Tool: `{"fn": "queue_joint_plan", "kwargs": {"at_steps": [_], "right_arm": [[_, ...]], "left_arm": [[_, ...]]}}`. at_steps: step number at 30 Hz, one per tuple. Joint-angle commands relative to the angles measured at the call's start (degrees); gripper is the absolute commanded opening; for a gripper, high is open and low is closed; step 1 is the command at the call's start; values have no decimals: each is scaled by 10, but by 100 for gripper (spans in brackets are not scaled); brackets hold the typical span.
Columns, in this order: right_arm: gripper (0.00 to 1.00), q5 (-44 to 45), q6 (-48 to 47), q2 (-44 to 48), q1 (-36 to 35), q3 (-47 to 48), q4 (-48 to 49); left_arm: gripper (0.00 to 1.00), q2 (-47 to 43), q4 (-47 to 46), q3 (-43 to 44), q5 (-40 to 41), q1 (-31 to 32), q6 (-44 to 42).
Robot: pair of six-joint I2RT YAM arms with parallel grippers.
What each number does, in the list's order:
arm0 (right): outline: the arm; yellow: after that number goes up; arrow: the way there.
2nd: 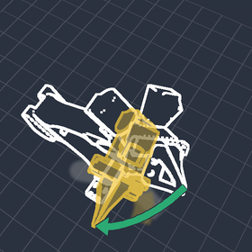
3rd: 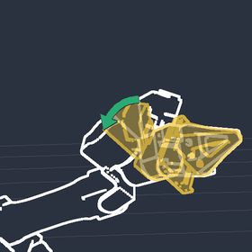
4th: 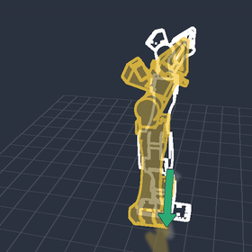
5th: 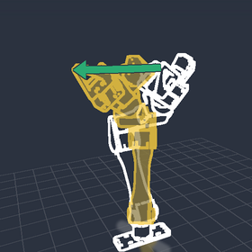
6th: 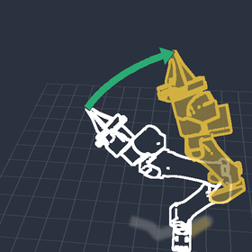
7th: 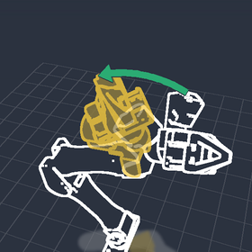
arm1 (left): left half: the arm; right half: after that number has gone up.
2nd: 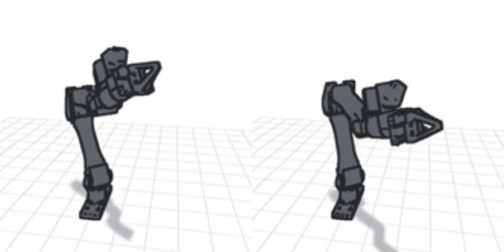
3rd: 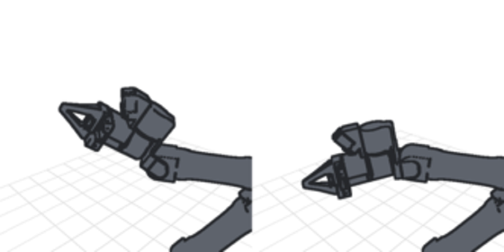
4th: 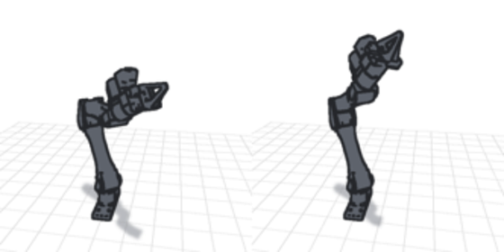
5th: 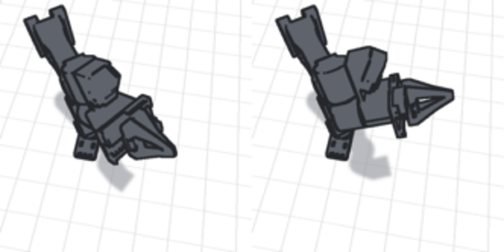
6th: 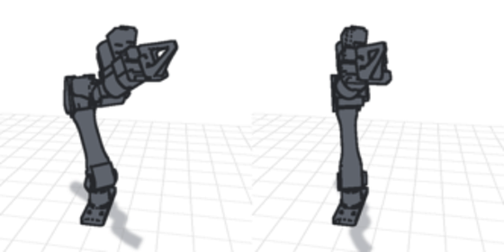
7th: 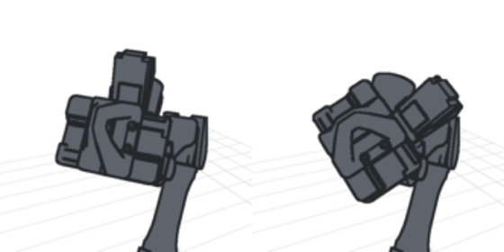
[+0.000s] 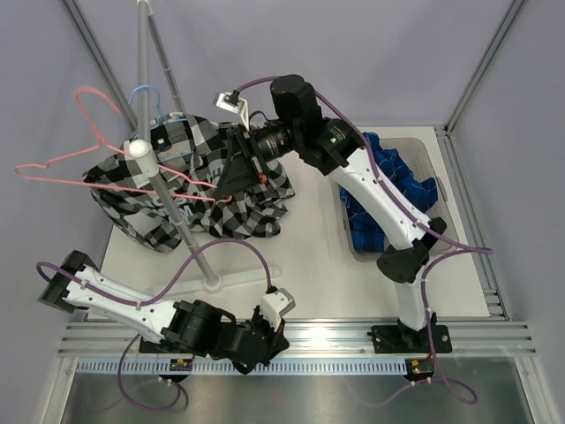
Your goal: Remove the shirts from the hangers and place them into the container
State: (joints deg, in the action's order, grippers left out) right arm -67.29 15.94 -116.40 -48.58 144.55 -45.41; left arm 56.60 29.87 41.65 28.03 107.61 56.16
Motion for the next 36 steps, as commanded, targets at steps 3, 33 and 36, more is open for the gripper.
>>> {"fn": "queue_joint_plan", "kwargs": {"at_steps": [3, 33, 36], "right_arm": [[0, -259, 547, 30, 8, -130, 900], [0, 79, -108, 216, 137, -358, 117], [0, 87, -122, 250, 137, -434, 140]], "left_arm": [[0, -11, -31, 5, 22, 4, 24], [0, -5, -46, 13, 33, -14, 10], [0, -6, -51, 12, 30, -16, 9]]}}
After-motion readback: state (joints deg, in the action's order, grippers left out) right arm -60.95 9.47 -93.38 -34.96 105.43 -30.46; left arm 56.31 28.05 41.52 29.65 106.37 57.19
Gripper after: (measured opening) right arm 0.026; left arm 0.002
